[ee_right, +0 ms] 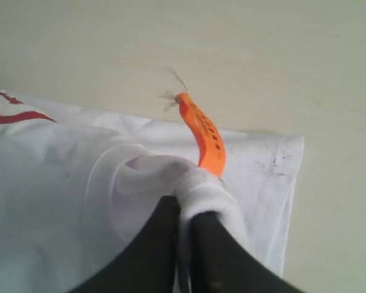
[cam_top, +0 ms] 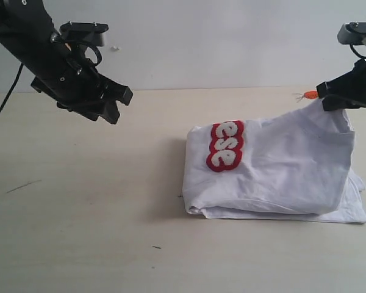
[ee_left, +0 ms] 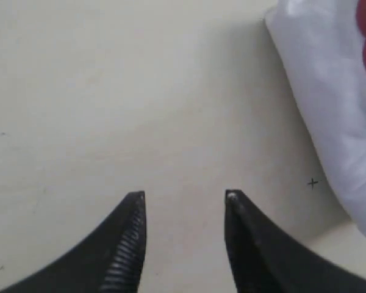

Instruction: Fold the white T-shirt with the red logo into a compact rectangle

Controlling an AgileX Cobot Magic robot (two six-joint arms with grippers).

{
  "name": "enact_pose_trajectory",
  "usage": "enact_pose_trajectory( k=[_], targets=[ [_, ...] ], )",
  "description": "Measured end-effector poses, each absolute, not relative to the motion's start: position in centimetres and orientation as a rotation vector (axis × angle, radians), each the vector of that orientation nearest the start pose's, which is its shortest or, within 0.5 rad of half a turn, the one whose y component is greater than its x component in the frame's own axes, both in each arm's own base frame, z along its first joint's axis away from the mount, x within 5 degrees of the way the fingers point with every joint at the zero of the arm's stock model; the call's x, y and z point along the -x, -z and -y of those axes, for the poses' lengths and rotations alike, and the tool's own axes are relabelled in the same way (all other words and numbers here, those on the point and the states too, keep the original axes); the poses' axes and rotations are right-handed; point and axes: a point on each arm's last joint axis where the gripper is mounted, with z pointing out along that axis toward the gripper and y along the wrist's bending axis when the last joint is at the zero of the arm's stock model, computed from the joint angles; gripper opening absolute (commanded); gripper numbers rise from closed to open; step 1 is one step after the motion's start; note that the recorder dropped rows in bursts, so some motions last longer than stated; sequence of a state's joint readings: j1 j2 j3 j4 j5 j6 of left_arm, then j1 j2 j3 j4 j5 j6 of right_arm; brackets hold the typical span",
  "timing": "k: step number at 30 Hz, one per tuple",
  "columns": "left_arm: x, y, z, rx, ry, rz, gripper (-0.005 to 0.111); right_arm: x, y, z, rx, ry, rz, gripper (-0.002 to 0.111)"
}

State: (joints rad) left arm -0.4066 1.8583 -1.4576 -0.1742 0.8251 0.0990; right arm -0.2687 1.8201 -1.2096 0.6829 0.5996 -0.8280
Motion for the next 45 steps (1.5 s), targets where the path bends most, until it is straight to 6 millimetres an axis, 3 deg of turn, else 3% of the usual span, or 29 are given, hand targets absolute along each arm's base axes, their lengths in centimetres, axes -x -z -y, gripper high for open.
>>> enact_pose_trajectory(
  k=[4, 9, 11, 15, 18, 20, 24, 32, 40, 45],
  targets=[
    [-36.3, -24.4, 16.9, -0.567, 0.298, -2.673, 0.042, -37.9, -19.2, 7.4, 0.09, -0.237, -2.54, 0.048],
    [-36.1, -24.4, 16.9, -0.575, 0.296, -2.69, 0.042, -38.7, -19.9, 8.3, 0.005, -0.156, -2.558, 0.045],
    [-36.1, -24.4, 16.8, -0.579, 0.295, -2.694, 0.042, -39.0, -21.1, 8.6, -0.057, -0.145, -2.542, 0.036],
    [-36.1, -24.4, 16.8, -0.579, 0.295, -2.694, 0.042, -38.8, -22.5, 8.1, -0.083, -0.19, -2.571, 0.0],
    [-36.1, -24.4, 16.9, -0.597, 0.294, -2.689, 0.041, -38.2, -21.0, 4.7, 0.114, -0.238, -2.661, 0.0],
    [-35.9, -24.5, 16.8, -0.602, 0.293, -2.686, 0.028, -37.7, -19.3, 2.2, 0.264, -0.261, -2.718, 0.0],
    [-35.1, -25.4, 16.4, -0.625, 0.29, -2.657, 0.0, -37.6, -17.2, -0.1, 0.391, -0.275, -2.784, 0.0],
    [-31.8, -29.1, 14.9, -0.605, 0.299, -2.512, 0.0, -38.1, -11.4, -3.5, 0.492, -0.223, -2.91, 0.0],
    [-29.8, -30.1, 14.0, -0.59, 0.302, -2.459, 0.0, -40.3, -10.8, -9.0, 0.657, -0.214, -2.838, 0.0],
    [-29.8, -30.5, 14.0, -0.583, 0.303, -2.435, 0.0, -40.5, -11.1, -14.0, 0.814, -0.233, -2.767, 0.0]
  ],
)
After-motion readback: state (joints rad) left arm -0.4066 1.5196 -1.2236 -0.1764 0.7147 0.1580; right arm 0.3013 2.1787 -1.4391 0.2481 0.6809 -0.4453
